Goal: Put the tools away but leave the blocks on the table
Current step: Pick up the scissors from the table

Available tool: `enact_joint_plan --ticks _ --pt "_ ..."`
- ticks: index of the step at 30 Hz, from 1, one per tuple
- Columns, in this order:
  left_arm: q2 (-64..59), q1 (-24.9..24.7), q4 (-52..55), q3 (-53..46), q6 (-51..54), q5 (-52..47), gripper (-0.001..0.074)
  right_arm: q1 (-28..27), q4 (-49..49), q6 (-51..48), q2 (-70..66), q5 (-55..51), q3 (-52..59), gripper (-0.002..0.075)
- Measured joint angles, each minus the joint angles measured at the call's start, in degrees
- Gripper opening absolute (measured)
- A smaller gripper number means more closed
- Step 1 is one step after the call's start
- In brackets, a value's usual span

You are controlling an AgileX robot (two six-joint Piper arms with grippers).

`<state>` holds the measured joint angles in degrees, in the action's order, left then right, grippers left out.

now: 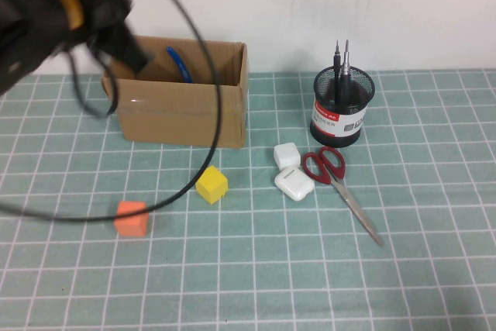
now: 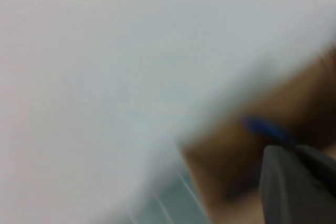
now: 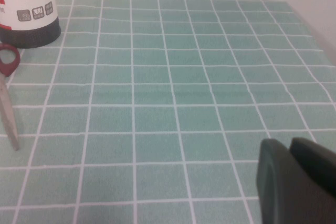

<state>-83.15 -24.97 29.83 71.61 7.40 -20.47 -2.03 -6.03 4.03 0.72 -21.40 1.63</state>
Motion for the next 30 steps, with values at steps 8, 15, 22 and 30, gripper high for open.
enact_joint_plan --ticks 8,15,22,30 --pt "11.9 0.0 -17.3 -14.6 -9.9 -17.1 -0.0001 0.0 0.0 0.0 0.0 0.0 0.0 -0.0011" --pt "26.1 0.0 -27.9 -30.6 -12.5 -8.4 -0.0001 0.0 0.0 0.0 0.0 0.0 0.0 -0.0011" --pt "32.8 0.0 -26.7 -38.0 -14.2 -6.1 -0.0001 0.0 0.0 0.0 0.0 0.0 0.0 -0.0011" --pt "34.9 0.0 -18.0 -38.3 -19.0 -7.5 -0.0001 0.0 0.0 0.0 0.0 0.0 0.0 -0.0011"
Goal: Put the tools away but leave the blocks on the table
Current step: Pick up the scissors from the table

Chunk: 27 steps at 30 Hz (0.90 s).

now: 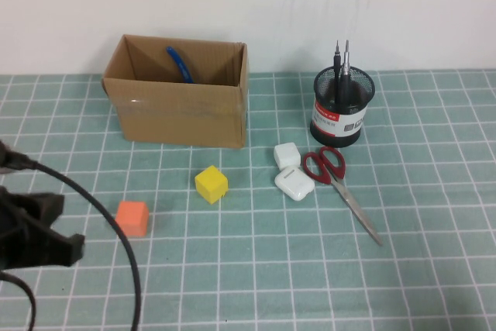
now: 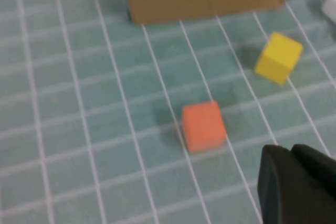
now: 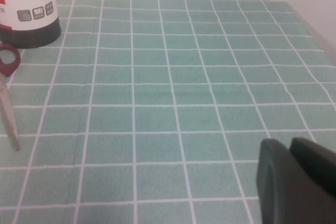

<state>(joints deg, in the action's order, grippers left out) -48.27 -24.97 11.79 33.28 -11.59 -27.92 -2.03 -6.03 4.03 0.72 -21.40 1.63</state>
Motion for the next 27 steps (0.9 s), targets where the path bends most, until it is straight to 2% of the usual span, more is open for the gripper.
enact_joint_plan --ticks 6,9,15,19,23,27 --pt "9.2 1.4 6.8 -5.5 -4.9 7.8 -0.0003 0.0 0.0 0.0 0.0 0.0 0.0 -0.0011" --pt "17.4 5.0 5.6 -12.0 -3.4 13.4 -0.0003 0.0 0.0 0.0 0.0 0.0 0.0 -0.0011" --pt "33.4 14.1 -2.7 -24.4 8.6 27.0 -0.0003 0.0 0.0 0.0 0.0 0.0 0.0 -0.0011" --pt "41.2 20.1 -6.3 -31.3 10.4 33.5 -0.0003 0.0 0.0 0.0 0.0 0.0 0.0 -0.0011" --pt "47.2 22.5 -8.1 -34.5 10.3 32.1 -0.0003 0.0 0.0 0.0 0.0 0.0 0.0 -0.0011" --pt "48.8 22.6 -8.6 -34.7 8.4 21.9 -0.0003 0.0 0.0 0.0 0.0 0.0 0.0 -0.0011"
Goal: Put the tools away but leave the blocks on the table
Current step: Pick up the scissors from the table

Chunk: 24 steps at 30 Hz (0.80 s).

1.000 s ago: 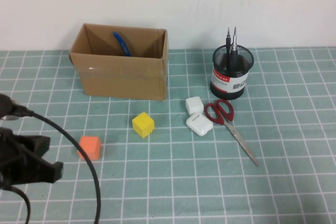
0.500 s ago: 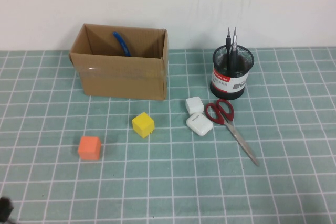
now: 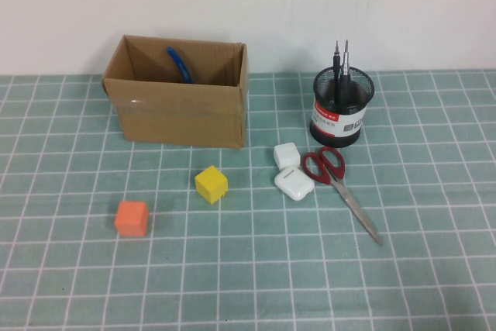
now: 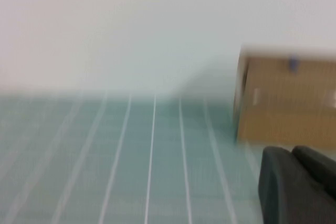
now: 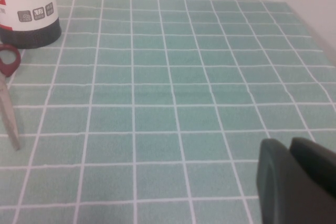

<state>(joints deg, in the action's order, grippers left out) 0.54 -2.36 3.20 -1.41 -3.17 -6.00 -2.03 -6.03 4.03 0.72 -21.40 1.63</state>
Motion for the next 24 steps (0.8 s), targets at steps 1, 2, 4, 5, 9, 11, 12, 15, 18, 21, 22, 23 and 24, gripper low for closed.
enact_joint_plan --ticks 1,2,4,5,9,11,12,15,18,21,22,23,24 --pt "0.0 0.0 -0.1 0.0 -0.3 -3.2 -0.0003 0.0 0.0 0.0 0.0 0.0 0.0 -0.0011" --pt "0.0 0.0 -0.1 -0.1 -0.6 -5.9 -0.0003 0.0 0.0 0.0 0.0 0.0 0.0 -0.0011" --pt "0.0 0.0 -0.2 -0.1 -0.9 -12.0 -0.0003 0.0 0.0 0.0 0.0 0.0 0.0 -0.0011" --pt "0.0 0.0 -0.2 -0.1 -1.1 -13.4 -0.0003 0.0 0.0 0.0 0.0 0.0 0.0 -0.0011" --pt "0.0 0.0 -0.4 -0.1 -1.3 -14.2 -0.0003 0.0 0.0 0.0 0.0 0.0 0.0 -0.0011" --pt "0.0 0.0 -0.4 -0.1 -1.3 -14.2 -0.0003 0.0 0.0 0.0 0.0 0.0 0.0 -0.0011" --pt "0.0 0.0 -0.4 -0.1 -1.3 -14.2 -0.0003 0.0 0.0 0.0 0.0 0.0 0.0 -0.0011" --pt "0.0 0.0 -0.4 -0.1 -1.3 -14.2 -0.0003 0.0 0.0 0.0 0.0 0.0 0.0 -0.0011" --pt "0.0 0.0 -0.4 -0.1 -1.3 -14.2 -0.0003 0.0 0.0 0.0 0.0 0.0 0.0 -0.0011" --pt "0.0 0.0 -0.4 -0.1 -1.3 -14.2 -0.0003 0.0 0.0 0.0 0.0 0.0 0.0 -0.0011" --pt "0.0 0.0 -0.4 -0.1 -1.3 -14.2 -0.0003 0.0 0.0 0.0 0.0 0.0 0.0 -0.0011" --pt "0.0 0.0 -0.4 -0.1 -1.3 -14.2 -0.0003 0.0 0.0 0.0 0.0 0.0 0.0 -0.0011" --pt "0.0 0.0 -0.4 -0.1 -1.3 -14.3 -0.0003 0.0 0.0 0.0 0.0 0.0 0.0 -0.0011"
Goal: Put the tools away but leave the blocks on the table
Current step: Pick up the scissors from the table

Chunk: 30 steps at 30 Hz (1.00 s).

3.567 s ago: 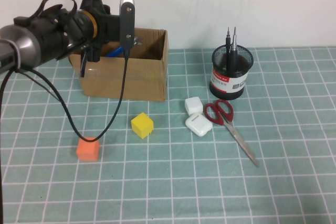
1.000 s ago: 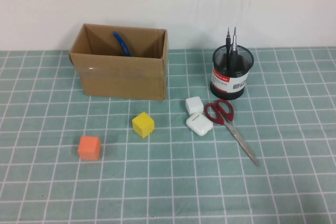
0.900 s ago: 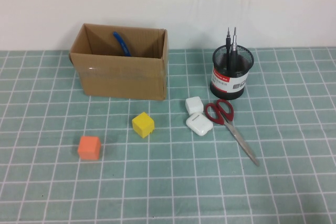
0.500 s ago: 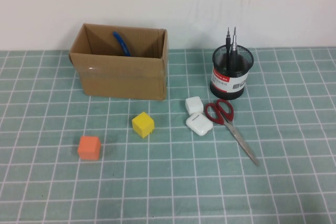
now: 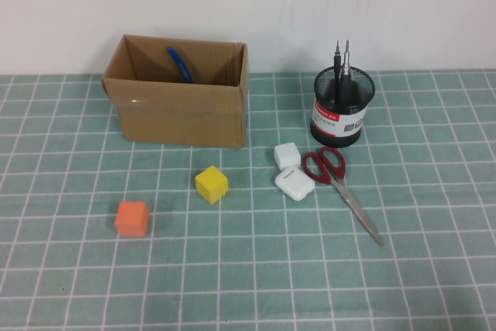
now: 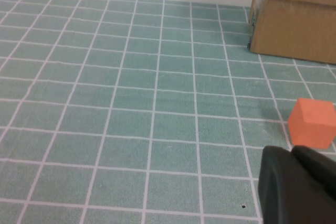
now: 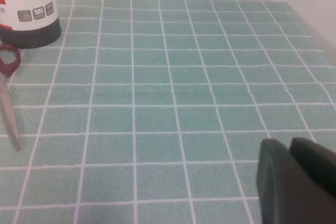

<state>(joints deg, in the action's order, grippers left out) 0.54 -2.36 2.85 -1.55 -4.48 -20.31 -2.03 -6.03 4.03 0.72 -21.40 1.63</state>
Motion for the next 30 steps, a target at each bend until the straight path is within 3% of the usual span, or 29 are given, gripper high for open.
enact_joint_plan --ticks 12,23,27,30 --pt "0.0 0.0 0.0 0.0 0.0 0.0 -0.0003 0.0 -2.5 -0.7 0.0 3.4 0.1 -0.0011" --pt "0.0 0.0 0.0 0.0 0.0 0.0 -0.0003 0.0 7.3 4.0 0.0 23.8 0.1 -0.0011" --pt "0.0 0.0 0.0 0.0 0.0 0.0 -0.0003 0.0 11.3 9.7 0.0 24.8 0.1 -0.0011" --pt "0.0 0.0 0.0 0.0 0.0 0.0 -0.0003 0.0 16.1 13.7 -0.3 18.7 -0.9 -0.0011"
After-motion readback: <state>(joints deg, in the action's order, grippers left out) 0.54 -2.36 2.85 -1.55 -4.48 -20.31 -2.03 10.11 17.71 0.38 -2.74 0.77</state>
